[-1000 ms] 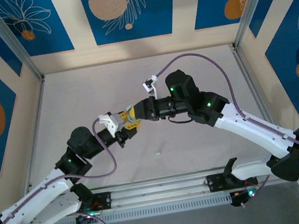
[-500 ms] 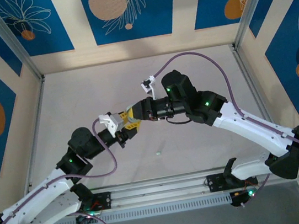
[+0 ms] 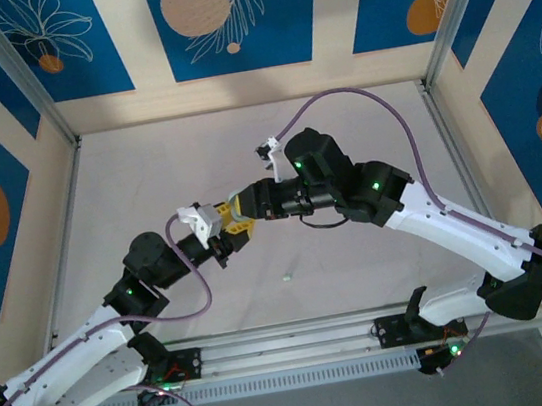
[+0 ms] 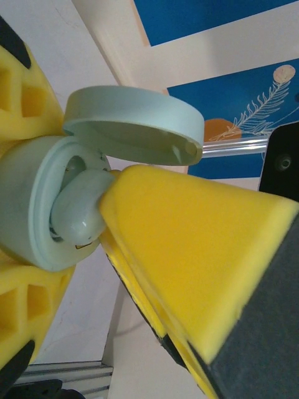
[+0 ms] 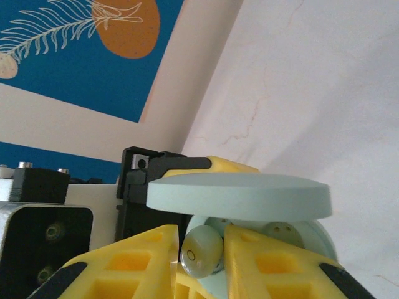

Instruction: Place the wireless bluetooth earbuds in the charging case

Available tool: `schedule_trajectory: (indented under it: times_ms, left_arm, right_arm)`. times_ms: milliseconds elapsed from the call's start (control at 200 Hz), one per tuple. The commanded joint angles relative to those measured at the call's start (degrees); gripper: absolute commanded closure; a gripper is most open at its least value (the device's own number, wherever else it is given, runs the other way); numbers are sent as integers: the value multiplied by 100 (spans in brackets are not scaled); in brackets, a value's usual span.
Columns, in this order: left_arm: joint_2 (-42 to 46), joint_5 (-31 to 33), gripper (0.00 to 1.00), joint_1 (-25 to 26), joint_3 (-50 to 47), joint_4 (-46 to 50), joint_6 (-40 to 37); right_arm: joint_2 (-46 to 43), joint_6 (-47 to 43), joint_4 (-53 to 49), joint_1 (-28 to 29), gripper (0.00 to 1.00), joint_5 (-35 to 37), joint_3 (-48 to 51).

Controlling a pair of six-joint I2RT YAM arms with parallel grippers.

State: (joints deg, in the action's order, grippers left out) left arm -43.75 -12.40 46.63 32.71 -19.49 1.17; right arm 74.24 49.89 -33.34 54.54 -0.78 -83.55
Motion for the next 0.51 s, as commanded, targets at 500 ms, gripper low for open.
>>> schedule_trajectory:
  times_ms: [500]
  left_arm:
    - [200,203,70,19,-30,-346,52]
  right_arm:
    - [-518,-669,-331,88,69,-148,-243]
